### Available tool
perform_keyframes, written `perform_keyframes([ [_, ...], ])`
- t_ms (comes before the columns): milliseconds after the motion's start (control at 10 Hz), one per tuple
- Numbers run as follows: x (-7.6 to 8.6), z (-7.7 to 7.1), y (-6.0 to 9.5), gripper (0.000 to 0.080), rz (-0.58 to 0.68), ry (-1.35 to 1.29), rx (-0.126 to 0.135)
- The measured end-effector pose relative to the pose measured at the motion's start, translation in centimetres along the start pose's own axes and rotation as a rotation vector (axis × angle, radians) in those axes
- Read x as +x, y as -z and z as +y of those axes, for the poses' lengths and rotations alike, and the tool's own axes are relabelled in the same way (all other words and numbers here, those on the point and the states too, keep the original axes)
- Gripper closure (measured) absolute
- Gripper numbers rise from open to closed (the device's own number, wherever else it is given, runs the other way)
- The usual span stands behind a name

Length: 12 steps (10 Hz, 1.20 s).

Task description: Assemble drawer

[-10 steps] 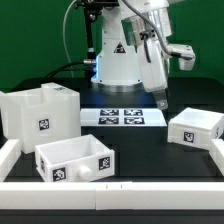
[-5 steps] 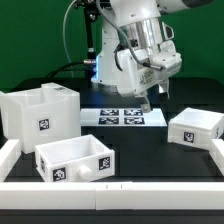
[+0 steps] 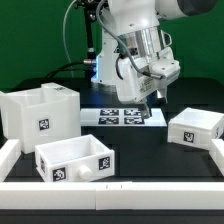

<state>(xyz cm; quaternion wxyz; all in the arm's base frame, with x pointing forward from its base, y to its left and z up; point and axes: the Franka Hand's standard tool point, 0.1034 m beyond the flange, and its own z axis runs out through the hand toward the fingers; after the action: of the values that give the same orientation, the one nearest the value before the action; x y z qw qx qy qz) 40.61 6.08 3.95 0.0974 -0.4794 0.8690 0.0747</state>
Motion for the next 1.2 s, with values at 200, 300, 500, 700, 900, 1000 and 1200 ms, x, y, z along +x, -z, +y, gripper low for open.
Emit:
perform_keyframes([
  [200, -0.8, -0.6, 1.1, 0.0150, -0.061, 0.009, 0.002],
  [300, -1.5, -1.3, 2.4, 0.0150, -0.113, -0.020, 0.017],
  [500, -2.8, -1.7, 4.2, 0.0150, -0.214, 0.019, -0.004],
  [700, -2.7, -2.6, 5.8, 0.0150, -0.317, 0.034, 0.014],
  [900, -1.8, -2.3, 4.8, 0.0150, -0.381, 0.044, 0.020],
  [1000, -1.5, -1.5, 3.6, 0.0150, -0.371, 0.032, 0.008],
  [1200, -1.1, 0.1, 0.9, 0.0150, -0.310, 0.009, -0.017],
])
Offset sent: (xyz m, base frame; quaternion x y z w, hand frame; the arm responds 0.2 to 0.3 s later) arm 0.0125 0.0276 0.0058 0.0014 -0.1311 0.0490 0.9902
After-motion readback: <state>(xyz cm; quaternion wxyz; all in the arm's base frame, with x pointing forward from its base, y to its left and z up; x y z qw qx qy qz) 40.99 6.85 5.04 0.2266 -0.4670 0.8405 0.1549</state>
